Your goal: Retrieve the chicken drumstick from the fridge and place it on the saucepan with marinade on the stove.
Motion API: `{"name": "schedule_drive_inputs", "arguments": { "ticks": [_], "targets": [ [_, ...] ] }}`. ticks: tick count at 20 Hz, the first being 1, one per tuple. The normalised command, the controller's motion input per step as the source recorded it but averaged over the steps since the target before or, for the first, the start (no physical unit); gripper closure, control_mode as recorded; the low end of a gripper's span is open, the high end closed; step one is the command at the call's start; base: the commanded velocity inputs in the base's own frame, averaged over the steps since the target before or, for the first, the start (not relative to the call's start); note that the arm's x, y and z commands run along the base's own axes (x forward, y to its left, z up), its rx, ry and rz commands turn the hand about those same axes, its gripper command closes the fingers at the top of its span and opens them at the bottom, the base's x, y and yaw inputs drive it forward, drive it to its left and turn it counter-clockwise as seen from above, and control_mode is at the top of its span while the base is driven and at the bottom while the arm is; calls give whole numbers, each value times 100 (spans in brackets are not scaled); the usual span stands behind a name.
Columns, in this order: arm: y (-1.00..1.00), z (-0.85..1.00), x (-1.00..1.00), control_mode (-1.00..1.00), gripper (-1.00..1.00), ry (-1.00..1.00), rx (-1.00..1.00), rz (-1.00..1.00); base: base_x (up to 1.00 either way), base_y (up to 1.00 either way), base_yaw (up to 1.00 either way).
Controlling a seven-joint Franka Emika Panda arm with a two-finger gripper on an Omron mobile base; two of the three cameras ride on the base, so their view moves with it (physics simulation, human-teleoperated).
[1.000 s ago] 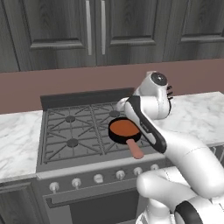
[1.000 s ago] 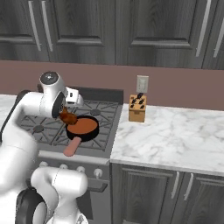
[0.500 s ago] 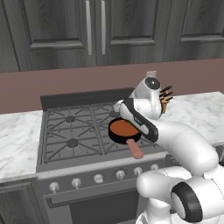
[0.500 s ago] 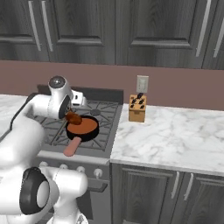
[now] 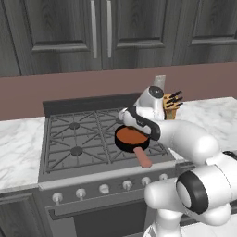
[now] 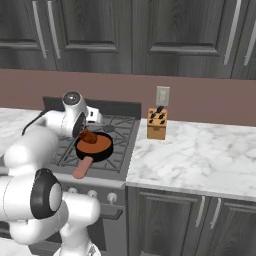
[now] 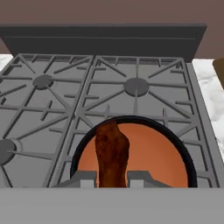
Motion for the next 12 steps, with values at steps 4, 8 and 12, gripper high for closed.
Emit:
{"name": "schedule_drive_inputs", "arguments": {
  "ticks": [4,8,12],
  "targets": [
    [0,-25,35,-100,100,0,0,0,0,0,0],
    [0,-21,25,-100,100,0,0,0,0,0,0],
    [0,-22,24,-100,100,0,0,0,0,0,0]
  ]
}}
